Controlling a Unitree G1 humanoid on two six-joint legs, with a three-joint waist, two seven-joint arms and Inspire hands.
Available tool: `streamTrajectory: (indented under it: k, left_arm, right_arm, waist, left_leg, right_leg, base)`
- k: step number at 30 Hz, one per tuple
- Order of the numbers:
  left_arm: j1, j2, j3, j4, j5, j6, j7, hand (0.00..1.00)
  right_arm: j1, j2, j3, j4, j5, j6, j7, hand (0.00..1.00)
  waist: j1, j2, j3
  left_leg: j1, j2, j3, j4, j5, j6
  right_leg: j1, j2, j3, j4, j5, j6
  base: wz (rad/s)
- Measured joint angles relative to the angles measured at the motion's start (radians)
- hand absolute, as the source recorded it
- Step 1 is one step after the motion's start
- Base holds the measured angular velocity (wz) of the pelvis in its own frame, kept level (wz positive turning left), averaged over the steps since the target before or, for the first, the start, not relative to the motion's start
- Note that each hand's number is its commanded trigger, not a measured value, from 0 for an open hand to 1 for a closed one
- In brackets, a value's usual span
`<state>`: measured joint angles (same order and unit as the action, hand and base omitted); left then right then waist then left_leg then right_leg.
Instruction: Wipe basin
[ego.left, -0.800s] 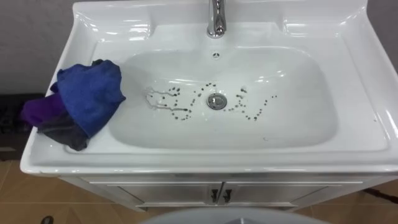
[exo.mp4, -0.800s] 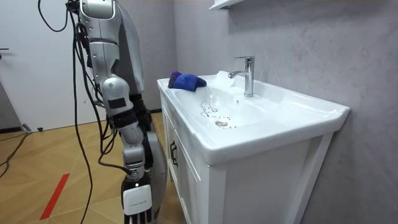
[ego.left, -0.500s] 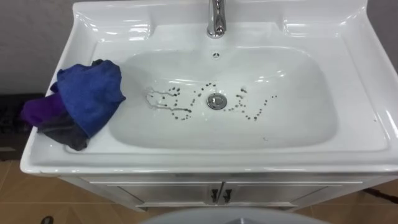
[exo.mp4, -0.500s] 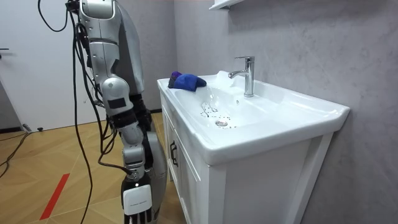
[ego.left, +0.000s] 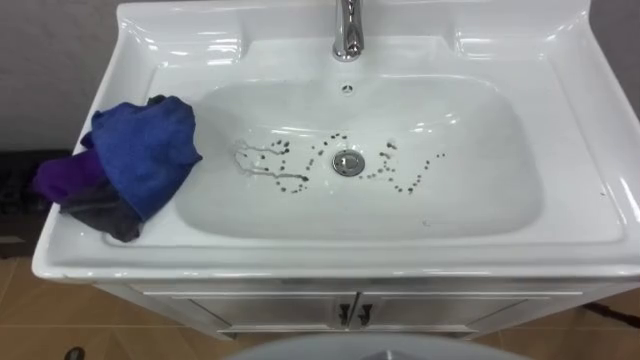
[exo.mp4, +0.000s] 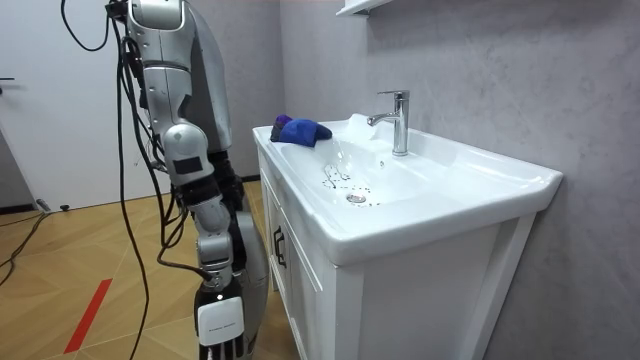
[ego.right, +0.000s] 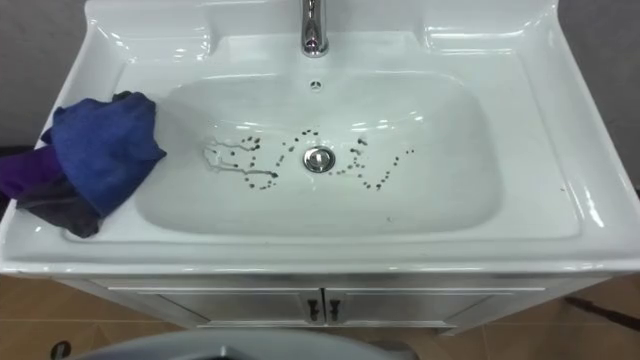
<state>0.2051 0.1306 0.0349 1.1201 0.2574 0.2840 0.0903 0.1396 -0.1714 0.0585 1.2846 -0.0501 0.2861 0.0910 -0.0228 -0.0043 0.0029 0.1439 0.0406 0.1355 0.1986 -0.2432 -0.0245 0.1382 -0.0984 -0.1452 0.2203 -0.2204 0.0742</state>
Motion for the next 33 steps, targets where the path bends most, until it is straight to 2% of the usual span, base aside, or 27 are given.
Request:
streamTrajectory:
  k: [8,15,21,24,26,30,33]
  left_arm:
    - [0.000,0.000,0.003,0.000,-0.021,-0.002,0.000,0.00]
    - [0.004,0.003,0.034,0.000,-0.171,-0.009,0.036,0.00]
    - [0.018,0.003,0.117,0.001,-0.319,-0.029,0.163,0.00]
    - [0.021,0.001,0.183,-0.005,-0.424,-0.043,0.240,0.00]
    - [0.032,0.004,0.241,-0.047,-0.483,-0.054,0.316,0.00]
    - [0.069,0.014,0.277,-0.126,-0.571,-0.084,0.434,0.00]
    - [0.081,0.019,0.289,-0.203,-0.630,-0.111,0.540,0.00]
  right_arm:
    - [-0.003,-0.002,-0.004,0.001,0.001,0.000,0.010,0.00]
    - [-0.010,-0.004,-0.002,0.002,0.049,-0.001,-0.007,0.00]
    - [-0.041,-0.005,-0.001,0.014,0.053,-0.002,-0.026,0.00]
    - [-0.038,-0.006,-0.001,0.032,0.082,-0.002,-0.047,0.00]
    - [-0.037,-0.009,-0.001,0.033,0.083,-0.004,-0.060,0.00]
    - [-0.042,-0.022,-0.002,0.025,0.076,-0.012,-0.079,0.00]
    - [-0.042,-0.025,0.000,0.025,0.079,-0.018,-0.111,0.00]
  waist:
    - [0.000,-0.001,0.0001]
    - [0.003,-0.001,0.0001]
    - [0.008,-0.002,0.0001]
    - [0.037,0.002,-0.0010]
    - [0.060,0.008,-0.0031]
    - [0.067,0.019,-0.0070]
    - [0.097,0.027,-0.0079]
  left_leg:
    - [-0.001,0.000,-0.001,0.002,0.000,0.000]
    - [-0.001,0.000,-0.002,0.001,0.000,0.000]
    - [-0.009,-0.001,-0.009,0.006,0.000,0.000]
    - [-0.011,-0.001,-0.013,0.006,0.000,0.000]
    - [-0.014,-0.002,-0.018,0.005,0.000,0.000]
    - [-0.027,-0.006,-0.046,0.007,0.002,-0.002]
    - [-0.027,-0.006,-0.058,0.006,0.004,-0.003]
  right_leg:
    - [0.000,0.000,-0.002,-0.001,0.000,0.000]
    - [0.003,-0.001,-0.008,-0.002,0.000,0.000]
    - [0.003,-0.002,-0.016,-0.008,0.000,0.000]
    - [0.001,-0.002,-0.021,-0.009,0.000,0.000]
    - [0.003,-0.002,-0.025,-0.016,0.000,0.000]
    - [0.005,-0.004,-0.055,-0.017,0.000,0.000]
    - [0.007,-0.004,-0.066,-0.018,0.000,0.000]
  base:
    - [0.00]
    - [0.00]
    - [0.02]
    - [0.03]
    - [0.06]
    - [0.19]
    - [0.11]
